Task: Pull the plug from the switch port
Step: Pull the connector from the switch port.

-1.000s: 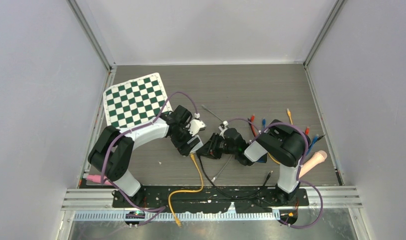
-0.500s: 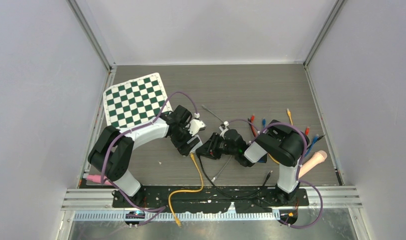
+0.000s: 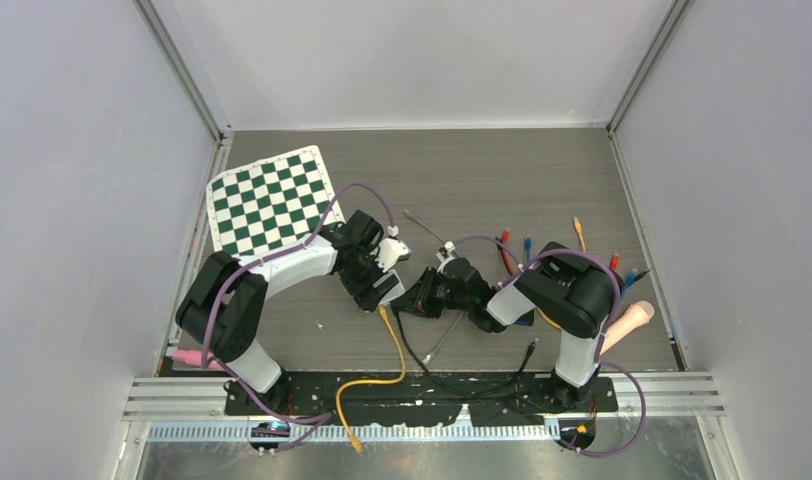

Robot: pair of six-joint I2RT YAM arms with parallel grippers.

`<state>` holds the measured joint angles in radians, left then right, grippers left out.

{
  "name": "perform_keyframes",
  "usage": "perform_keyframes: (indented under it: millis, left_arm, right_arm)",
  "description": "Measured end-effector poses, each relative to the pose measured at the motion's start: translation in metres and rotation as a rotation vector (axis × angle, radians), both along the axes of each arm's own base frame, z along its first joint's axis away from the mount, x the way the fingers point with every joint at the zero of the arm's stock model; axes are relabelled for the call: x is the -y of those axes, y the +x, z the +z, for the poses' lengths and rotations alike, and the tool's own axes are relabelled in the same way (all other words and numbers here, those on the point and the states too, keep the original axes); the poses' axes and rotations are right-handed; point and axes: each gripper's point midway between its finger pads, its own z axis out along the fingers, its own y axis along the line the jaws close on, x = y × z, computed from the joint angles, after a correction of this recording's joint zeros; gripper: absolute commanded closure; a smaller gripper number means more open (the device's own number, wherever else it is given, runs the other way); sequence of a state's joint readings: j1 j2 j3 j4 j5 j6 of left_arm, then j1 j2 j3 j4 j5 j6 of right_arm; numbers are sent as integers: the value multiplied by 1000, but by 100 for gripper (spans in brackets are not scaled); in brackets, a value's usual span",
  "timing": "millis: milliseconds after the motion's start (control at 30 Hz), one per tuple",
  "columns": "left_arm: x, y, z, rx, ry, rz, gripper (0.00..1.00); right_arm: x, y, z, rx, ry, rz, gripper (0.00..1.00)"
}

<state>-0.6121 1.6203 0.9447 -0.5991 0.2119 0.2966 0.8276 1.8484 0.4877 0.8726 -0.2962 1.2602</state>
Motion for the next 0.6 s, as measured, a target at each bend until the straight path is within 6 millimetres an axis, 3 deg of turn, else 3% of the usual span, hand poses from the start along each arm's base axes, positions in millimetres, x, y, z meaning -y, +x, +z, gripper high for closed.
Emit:
perform_keyframes:
  millis: [100, 200, 267, 433, 600]
  left_arm:
    - [0, 0, 0, 0, 0, 1, 32]
    - [1, 0, 0, 1, -3, 1, 32]
    - [1, 0, 0, 1, -3, 2, 32]
    - [1, 0, 0, 1, -3, 3, 32]
    - [-1, 0, 0, 1, 2, 2, 32]
  right_arm:
    - [1, 1, 1, 25, -36, 4, 84]
    - [3, 1, 2, 49, -76, 12, 65]
    - [5, 0, 3, 55, -97, 16, 59]
    - [4, -1, 8, 70, -94, 22, 58]
    - [-5, -2, 7, 60, -66, 38, 65]
